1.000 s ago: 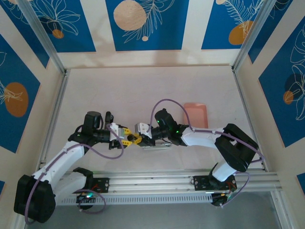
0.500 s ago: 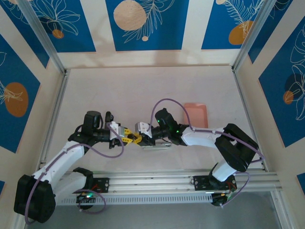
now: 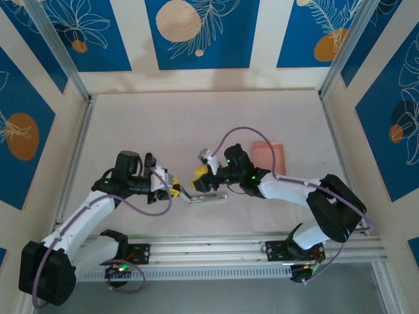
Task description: Load the staples into the stapler
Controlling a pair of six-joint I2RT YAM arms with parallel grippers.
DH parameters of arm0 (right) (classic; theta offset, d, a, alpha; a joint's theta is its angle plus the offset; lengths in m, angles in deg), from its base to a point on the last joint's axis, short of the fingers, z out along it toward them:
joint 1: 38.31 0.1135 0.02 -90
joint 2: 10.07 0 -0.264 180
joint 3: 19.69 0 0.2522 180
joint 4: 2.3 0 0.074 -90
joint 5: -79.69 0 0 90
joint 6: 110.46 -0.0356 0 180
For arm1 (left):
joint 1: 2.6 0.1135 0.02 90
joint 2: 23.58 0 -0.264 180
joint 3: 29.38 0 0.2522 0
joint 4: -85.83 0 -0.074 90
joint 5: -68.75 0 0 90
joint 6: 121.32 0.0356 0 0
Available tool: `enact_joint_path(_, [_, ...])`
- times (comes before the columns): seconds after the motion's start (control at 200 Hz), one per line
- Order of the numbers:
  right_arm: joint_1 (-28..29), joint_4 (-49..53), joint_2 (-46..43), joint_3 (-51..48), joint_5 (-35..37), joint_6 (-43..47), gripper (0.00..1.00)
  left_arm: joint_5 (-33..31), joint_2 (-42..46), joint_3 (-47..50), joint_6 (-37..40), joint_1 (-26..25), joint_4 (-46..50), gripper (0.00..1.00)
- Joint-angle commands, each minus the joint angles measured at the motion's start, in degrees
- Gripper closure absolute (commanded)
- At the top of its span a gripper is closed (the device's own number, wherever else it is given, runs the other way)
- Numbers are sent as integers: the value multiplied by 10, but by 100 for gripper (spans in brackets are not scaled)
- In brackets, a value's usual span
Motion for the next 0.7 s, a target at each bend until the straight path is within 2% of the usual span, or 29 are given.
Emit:
enact_joint_path(0.0, [-26, 79, -22, -12, 32, -210, 45, -6, 5, -46, 46, -6, 61, 77])
enact_joint_path(0.175, [-60, 226, -19, 0, 33, -331, 48, -16, -1, -84, 66, -6, 112, 77])
enact_joint_path(0.35, [-77, 259, -11, -12, 2, -365, 52, -23, -12, -112, 85, -5, 151, 76])
enact_joint_path(0.695, [-81, 267, 43, -13, -26, -370, 60, -34, -29, -132, 98, -6, 176, 76])
